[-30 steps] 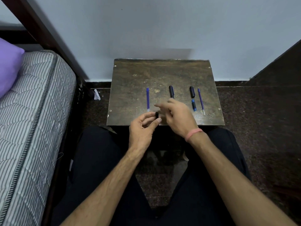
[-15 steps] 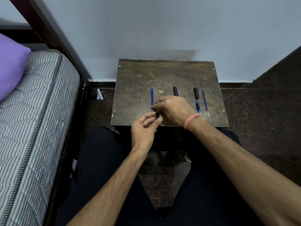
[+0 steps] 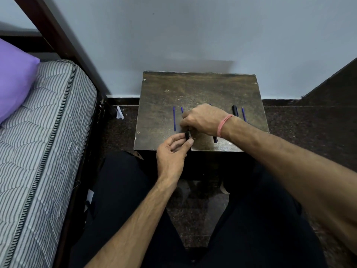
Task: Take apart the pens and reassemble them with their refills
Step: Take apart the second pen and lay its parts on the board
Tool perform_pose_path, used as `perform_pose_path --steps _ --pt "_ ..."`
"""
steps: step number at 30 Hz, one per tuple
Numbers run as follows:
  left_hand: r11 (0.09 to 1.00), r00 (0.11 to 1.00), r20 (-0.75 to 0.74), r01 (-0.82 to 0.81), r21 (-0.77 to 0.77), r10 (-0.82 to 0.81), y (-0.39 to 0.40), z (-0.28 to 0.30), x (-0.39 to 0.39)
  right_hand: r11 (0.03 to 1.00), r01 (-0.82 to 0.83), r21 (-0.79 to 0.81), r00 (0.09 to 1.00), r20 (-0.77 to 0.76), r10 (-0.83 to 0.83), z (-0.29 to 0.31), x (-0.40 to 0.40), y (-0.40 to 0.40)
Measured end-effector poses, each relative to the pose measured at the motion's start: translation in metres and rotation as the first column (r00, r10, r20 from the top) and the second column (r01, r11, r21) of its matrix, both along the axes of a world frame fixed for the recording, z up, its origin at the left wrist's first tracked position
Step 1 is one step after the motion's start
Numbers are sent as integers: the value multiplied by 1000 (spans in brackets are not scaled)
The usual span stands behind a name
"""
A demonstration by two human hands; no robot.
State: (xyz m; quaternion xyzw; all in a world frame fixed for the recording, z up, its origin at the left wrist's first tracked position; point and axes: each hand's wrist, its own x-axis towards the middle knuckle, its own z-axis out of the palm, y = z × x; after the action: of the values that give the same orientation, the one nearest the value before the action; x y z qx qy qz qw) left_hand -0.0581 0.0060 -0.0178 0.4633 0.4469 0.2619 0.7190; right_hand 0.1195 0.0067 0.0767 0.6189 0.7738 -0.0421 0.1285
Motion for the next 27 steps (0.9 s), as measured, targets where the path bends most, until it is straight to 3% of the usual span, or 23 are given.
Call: perform_pose_path --steps 5,8,12,15,17,21,25,27 --pt "998 998 -11 -63 20 63 5 -1 0 993 -110 -31 992 58 112 1 7 -6" --pt "991 992 -67 -106 77 111 7 -2 -3 995 -93 -25 993 69 94 0 7 -10" --pt "977 980 -115 -143 159 162 9 -1 -5 993 112 43 994 -22 -111 -3 -1 -16" --pt "976 980 -127 -130 173 153 11 3 -4 948 316 46 945 -98 -311 -8 -12 -18" --pt "976 979 -136 -129 173 153 10 5 -4 874 483 54 870 -149 -471 -13 -22 -19" --pt "972 975 -146 -138 189 166 8 7 -2 629 772 92 626 -276 -729 -29 -44 -19" --pt "969 978 -136 -131 209 161 6 6 -3 357 933 53 345 -423 -838 -38 -55 -14" --pt "971 980 -120 -132 199 158 6 6 -4 275 961 21 255 -442 -860 -39 -57 -10"
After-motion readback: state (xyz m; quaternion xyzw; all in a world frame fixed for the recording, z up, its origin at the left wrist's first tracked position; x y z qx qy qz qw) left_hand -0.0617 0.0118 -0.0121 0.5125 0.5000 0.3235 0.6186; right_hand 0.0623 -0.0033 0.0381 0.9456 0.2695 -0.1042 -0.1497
